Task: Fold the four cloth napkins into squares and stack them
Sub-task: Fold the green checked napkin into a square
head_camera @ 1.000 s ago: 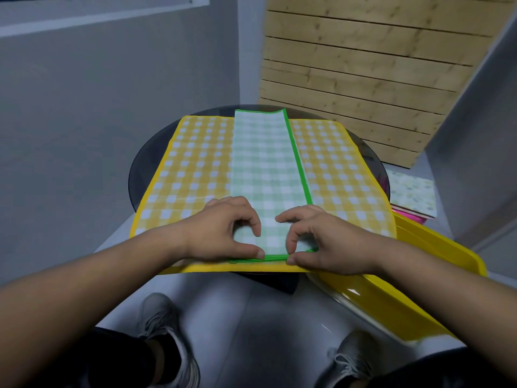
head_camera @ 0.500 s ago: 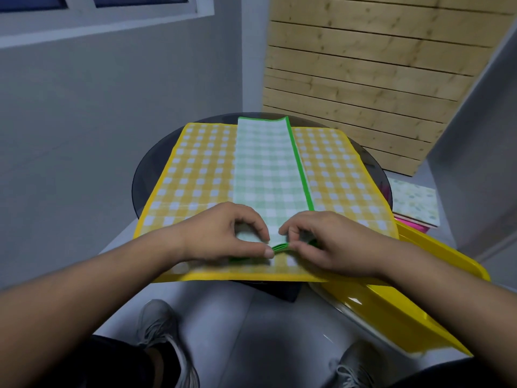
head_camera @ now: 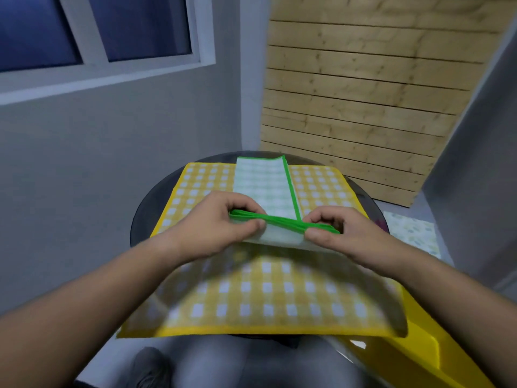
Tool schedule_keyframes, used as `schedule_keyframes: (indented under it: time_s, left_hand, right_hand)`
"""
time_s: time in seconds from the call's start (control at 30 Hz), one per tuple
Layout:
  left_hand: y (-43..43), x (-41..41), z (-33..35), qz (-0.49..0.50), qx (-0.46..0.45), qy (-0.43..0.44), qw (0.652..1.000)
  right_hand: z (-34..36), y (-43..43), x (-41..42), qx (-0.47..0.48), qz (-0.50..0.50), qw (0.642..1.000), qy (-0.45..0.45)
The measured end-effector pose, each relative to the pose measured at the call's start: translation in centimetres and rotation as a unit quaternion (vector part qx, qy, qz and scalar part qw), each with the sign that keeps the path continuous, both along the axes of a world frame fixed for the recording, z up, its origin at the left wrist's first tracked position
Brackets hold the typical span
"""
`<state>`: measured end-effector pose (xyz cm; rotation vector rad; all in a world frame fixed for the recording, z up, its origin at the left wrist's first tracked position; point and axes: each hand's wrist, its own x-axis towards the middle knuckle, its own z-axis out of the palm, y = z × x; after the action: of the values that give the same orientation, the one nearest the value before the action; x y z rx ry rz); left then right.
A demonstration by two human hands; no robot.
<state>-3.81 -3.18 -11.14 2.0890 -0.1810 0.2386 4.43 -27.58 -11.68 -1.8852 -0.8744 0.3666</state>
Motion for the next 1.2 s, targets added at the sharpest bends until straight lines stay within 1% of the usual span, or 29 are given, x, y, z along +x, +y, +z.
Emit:
schedule_keyframes:
  time_s: [0.07,0.13,0.2,0.27,0.37,0.43,0.5,0.53,0.57,0.63,0.67,0.8,0.87,0.97,1.1,1.2]
  left_hand:
    - [0.4,1.4,0.6,0.033,-0.067,-0.007,0.997]
    - [0.7,2.9,1.1,0.055,-0.125,-0.008,0.991]
    - [1.0,4.6,1.1,0.077,-0.176,0.002,0.981]
    - [1.2,6.3,0.7,0.108,-0.213,0.010,0.971]
    - [1.5,8.9,-0.5,0.174,-0.233,0.029,0.956]
    - [1.8,10.2,-1.4,0.203,-0.274,0.063,0.938]
    - [1.6,10.5,-1.7,0.221,-0.318,0.127,0.913]
    - [1.9,10.5,-2.1,0.229,-0.302,0.161,0.911]
    - [2.3,10.5,-2.6,0.237,-0.248,0.194,0.919]
    - [3.5,10.5,-3.6,0.245,-0.108,0.240,0.933]
    - [3.9,10.4,-4.2,0.242,-0.072,0.255,0.934]
    - [4.5,9.8,-5.2,0.237,0.025,0.252,0.938]
    - [4.5,9.5,-5.3,0.246,0.034,0.245,0.937]
    - [4.8,9.5,-5.7,0.249,0.020,0.246,0.936]
    - [5.2,9.5,-5.7,0.250,-0.020,0.247,0.936]
    - [5.2,9.5,-5.5,0.244,-0.017,0.254,0.936]
  right_hand:
    - [0.0,-0.2,1.0,0.039,0.010,0.997,0.066]
    - [-0.6,0.3,2.0,0.036,0.009,0.994,0.103]
    - [-1.4,1.2,3.0,0.001,-0.012,0.995,0.102]
    - [-2.4,1.9,4.2,-0.046,-0.044,0.995,0.080]
    - [-4.0,2.7,6.0,-0.102,-0.101,0.989,0.037]
    - [-4.6,3.1,7.1,-0.118,-0.122,0.985,0.032]
    - [-4.9,3.6,8.0,-0.117,-0.135,0.983,0.045]
    - [-5.0,3.8,8.3,-0.112,-0.141,0.982,0.052]
    - [-5.1,4.0,8.5,-0.112,-0.148,0.981,0.057]
    - [-5.4,4.3,8.9,-0.111,-0.163,0.978,0.068]
    - [-5.7,4.5,9.1,-0.110,-0.170,0.976,0.075]
    - [-6.2,4.9,9.7,-0.095,-0.195,0.971,0.102]
    - [-6.4,5.0,9.9,-0.089,-0.209,0.969,0.102]
    - [-6.7,5.3,10.1,-0.080,-0.230,0.965,0.097]
    - [-7.0,5.7,10.3,-0.114,-0.263,0.957,0.038]
    - [-7.0,6.0,10.3,-0.121,-0.269,0.955,0.014]
